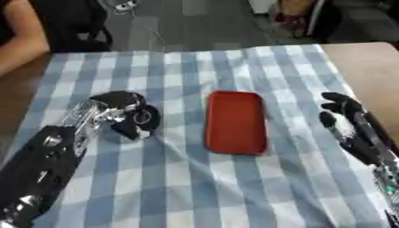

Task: Pick up objects on the table and place them in the box.

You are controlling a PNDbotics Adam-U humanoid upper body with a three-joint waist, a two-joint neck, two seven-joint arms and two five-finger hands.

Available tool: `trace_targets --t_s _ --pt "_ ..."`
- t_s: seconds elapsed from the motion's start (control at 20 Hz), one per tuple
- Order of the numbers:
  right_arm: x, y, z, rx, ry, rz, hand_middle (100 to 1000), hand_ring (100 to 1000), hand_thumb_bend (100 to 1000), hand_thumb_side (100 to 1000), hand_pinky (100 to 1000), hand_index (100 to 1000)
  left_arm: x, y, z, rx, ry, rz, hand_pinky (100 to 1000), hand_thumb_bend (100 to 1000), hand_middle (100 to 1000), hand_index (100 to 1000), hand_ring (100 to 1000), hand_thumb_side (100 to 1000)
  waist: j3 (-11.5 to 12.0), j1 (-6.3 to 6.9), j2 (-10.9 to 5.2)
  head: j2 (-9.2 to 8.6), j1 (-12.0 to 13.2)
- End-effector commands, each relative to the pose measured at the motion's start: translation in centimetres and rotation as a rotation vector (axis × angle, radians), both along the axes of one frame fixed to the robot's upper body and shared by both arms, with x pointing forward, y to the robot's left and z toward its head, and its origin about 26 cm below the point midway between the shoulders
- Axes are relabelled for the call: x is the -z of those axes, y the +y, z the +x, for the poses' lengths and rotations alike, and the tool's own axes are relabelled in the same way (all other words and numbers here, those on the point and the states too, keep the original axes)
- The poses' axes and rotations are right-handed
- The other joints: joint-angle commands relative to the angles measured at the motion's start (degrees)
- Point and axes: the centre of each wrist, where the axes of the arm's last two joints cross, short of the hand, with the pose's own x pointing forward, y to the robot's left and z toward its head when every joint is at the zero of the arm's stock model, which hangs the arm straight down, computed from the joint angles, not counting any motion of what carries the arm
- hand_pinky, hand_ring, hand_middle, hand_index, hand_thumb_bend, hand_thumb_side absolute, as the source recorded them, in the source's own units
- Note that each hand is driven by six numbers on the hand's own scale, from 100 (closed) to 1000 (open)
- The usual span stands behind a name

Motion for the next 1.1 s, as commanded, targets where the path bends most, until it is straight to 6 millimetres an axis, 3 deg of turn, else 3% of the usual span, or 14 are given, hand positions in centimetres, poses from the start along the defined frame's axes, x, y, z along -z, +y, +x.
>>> trace_targets --t_s 0.05,0.4,0.85,1.1 --pt "-0.7 -0.4 0.1 0.001 -0.019 -0.016 898 835 440 865 898 915 -2.0 1.3 0.1 -0.041 -0.047 -0.040 913 100 524 486 734 593 0.1 -0.05 -0.55 0.13 -0.1" --pt "-0.7 -0.5 0.1 0.005 -0.018 -0.017 898 836 438 865 898 915 -4.2 1.7 -0.2 -0.071 -0.085 -0.135 922 100 504 461 716 599 0.1 0.01 -0.65 0.03 -0.4" --pt "-0.5 -0.8 -0.1 0.014 -0.012 -0.022 898 836 435 866 898 916 -10.7 3.0 -1.4 -0.049 -0.205 -0.202 918 100 495 453 714 592 0.5 0.53 -0.93 0.16 -1.1" --pt "-0.5 -0.8 -0.1 0.015 -0.010 -0.024 900 837 434 866 899 917 -11.9 3.3 -1.9 -0.070 -0.222 -0.249 923 100 485 446 712 599 0.6 0.52 -1.06 -0.07 -1.3"
